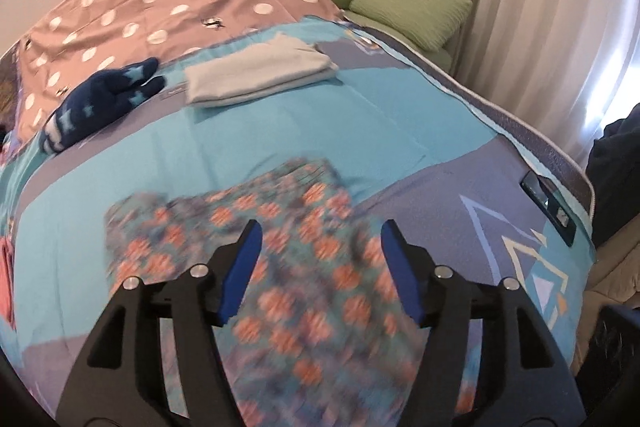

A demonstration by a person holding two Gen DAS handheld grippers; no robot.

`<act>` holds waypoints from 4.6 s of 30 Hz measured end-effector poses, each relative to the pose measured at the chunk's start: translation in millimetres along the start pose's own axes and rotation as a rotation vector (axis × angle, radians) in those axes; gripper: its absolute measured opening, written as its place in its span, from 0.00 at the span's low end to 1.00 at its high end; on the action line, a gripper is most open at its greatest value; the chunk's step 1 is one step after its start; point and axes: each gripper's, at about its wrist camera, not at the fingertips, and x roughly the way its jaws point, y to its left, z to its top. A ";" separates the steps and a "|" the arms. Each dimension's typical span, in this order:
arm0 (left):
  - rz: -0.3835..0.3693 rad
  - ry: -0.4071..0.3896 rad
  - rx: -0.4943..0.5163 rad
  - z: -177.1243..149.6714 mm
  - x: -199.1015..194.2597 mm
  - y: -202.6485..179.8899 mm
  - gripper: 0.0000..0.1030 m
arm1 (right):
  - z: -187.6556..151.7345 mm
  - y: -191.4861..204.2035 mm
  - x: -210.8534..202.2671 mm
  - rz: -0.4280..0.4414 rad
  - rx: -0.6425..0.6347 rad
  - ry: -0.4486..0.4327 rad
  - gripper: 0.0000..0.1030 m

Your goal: Fold small clothes

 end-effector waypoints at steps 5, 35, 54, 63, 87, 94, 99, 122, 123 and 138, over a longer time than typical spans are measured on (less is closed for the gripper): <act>0.038 -0.057 -0.037 -47.5 -54.8 31.7 0.72 | 2.6 -3.5 -1.7 0.032 0.017 0.019 0.18; 0.027 -0.004 -0.171 -206.1 -103.4 86.5 0.76 | 26.9 60.4 -15.5 -0.342 -0.252 -0.142 0.18; -0.196 -0.074 -0.319 -194.6 -115.7 126.6 0.80 | 63.9 47.9 36.8 -0.374 -0.261 -0.023 0.58; -0.259 0.003 -0.348 -160.7 -72.1 136.0 0.80 | 88.9 9.7 59.5 -0.376 -0.176 0.115 0.65; -0.331 0.068 -0.262 -91.6 12.6 138.9 0.81 | 146.9 0.0 133.8 -0.105 -0.352 0.296 0.71; -0.294 0.054 -0.280 -70.8 31.7 149.3 0.60 | 158.1 12.9 169.0 -0.177 -0.451 0.330 0.49; -0.244 0.040 -0.307 -66.5 27.9 153.5 0.18 | 154.7 17.0 166.5 -0.179 -0.407 0.313 0.18; -0.086 -0.417 0.043 119.8 -121.7 74.5 0.12 | 247.1 165.7 13.7 -0.334 -0.712 -0.394 0.14; -0.079 -0.420 0.049 132.3 -120.7 72.8 0.11 | 259.5 167.6 15.7 -0.348 -0.716 -0.405 0.14; 0.173 -0.385 0.198 270.6 8.7 85.3 0.12 | 441.0 123.2 140.6 -0.518 -0.611 -0.385 0.14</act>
